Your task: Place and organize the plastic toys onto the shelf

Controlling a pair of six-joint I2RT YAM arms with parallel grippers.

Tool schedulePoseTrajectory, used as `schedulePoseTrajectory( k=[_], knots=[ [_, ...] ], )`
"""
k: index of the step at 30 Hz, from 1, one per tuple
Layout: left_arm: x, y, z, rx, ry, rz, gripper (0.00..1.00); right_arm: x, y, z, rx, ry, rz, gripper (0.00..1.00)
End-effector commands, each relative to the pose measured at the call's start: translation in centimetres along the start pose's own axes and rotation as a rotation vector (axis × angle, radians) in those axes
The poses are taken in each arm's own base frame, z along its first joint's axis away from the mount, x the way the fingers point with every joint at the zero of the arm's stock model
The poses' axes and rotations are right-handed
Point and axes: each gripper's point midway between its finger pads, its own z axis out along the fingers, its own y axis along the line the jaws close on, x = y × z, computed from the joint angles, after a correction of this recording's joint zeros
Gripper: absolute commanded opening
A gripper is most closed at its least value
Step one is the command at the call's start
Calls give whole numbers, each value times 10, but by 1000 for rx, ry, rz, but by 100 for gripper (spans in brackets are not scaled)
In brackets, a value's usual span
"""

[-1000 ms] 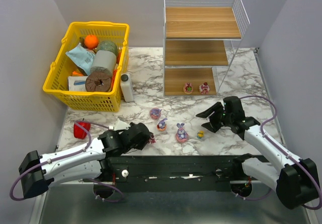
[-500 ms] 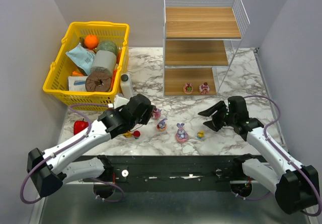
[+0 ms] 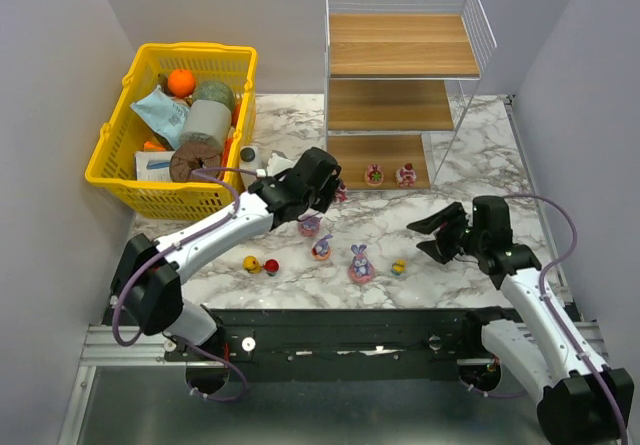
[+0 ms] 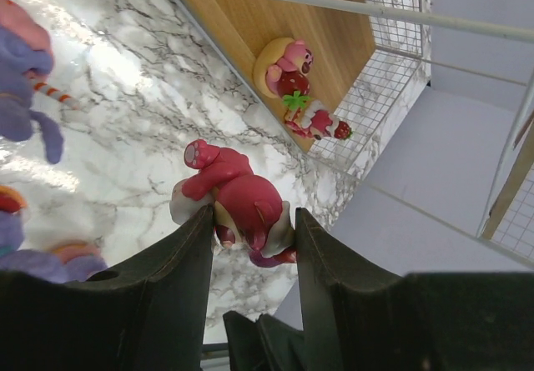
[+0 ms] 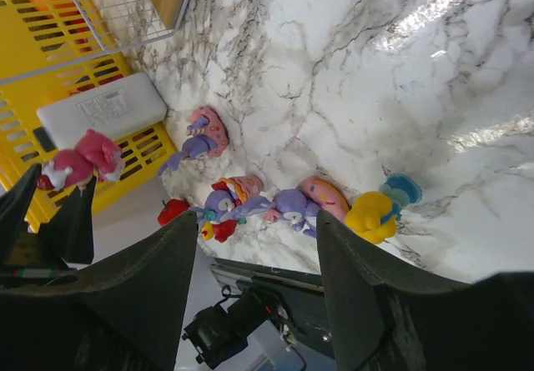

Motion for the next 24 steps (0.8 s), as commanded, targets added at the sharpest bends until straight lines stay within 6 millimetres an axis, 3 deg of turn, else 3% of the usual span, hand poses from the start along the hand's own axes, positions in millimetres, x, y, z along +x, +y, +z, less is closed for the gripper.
schedulePoseTrajectory(
  k=[1,7,16,24],
  knots=[
    [8,-30,19,56,20,-55,13,0,-8,-16,30,-10,-22,66],
    [6,-47,45,31,-32,-51,13,-9,-7,-34,49,-67,-65,66],
    [6,-37,75,-25,-62,-115,12,-13,-11,-43,57,-119,-81,66],
    [4,-29,91,-38,-99,-200,12,-10,-20,-40,65,-118,-56,66]
  ],
)
